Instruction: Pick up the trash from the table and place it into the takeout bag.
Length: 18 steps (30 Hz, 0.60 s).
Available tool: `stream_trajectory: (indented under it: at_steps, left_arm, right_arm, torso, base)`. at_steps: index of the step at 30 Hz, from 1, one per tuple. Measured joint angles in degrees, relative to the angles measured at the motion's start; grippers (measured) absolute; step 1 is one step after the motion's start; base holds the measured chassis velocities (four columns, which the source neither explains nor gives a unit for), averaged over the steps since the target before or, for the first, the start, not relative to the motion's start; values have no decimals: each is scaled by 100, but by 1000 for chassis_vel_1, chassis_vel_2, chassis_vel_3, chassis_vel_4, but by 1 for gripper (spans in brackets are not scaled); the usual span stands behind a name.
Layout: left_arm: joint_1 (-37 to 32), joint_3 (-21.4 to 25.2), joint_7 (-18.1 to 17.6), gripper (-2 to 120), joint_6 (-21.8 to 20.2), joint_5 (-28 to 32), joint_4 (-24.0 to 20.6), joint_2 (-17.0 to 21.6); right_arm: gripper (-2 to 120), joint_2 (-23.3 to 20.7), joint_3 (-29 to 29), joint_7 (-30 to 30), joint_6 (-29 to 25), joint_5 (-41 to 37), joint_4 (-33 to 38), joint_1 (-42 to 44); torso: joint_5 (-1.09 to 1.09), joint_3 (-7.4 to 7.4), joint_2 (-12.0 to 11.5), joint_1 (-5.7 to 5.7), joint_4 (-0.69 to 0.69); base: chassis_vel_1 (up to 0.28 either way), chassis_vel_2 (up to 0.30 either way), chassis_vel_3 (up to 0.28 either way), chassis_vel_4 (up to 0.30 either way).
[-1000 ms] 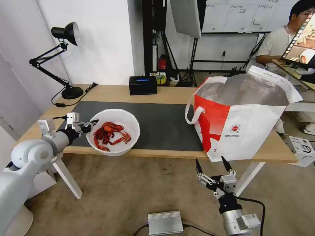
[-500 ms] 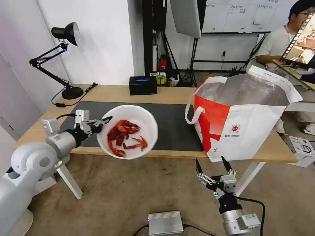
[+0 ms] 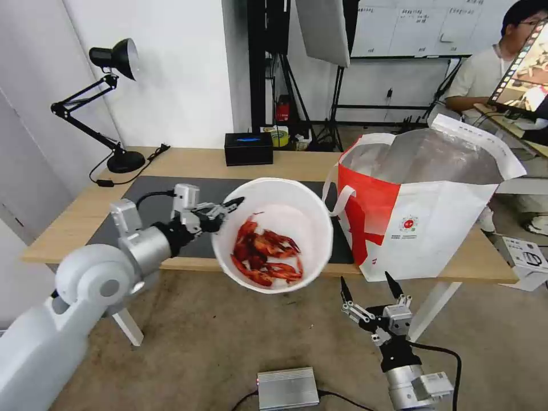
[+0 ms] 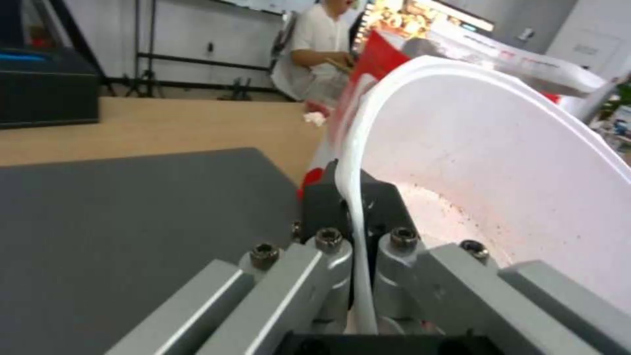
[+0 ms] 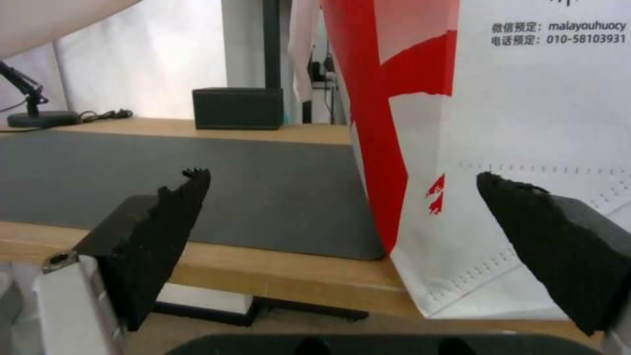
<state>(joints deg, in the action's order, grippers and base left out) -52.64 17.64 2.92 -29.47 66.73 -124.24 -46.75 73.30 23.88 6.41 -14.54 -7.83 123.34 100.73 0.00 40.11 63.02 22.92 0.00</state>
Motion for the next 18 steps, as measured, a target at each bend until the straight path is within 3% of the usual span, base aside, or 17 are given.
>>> stream_trajectory:
  at_steps: [14, 18]
  left_arm:
    - [1095, -853, -41, 0, -58, 245, -6, -250]
    - [1462, -1237, -97, 0, -73, 301, -3, -514]
  right_arm:
    - [100, 0, 0, 0, 0, 0, 0, 0]
    - [100, 0, 0, 0, 0, 0, 0, 0]
  torso:
    - [1, 0, 0, 0, 0]
    - [0, 0, 0, 0, 0]
  base:
    - [0, 0, 0, 0]
    - [0, 0, 0, 0]
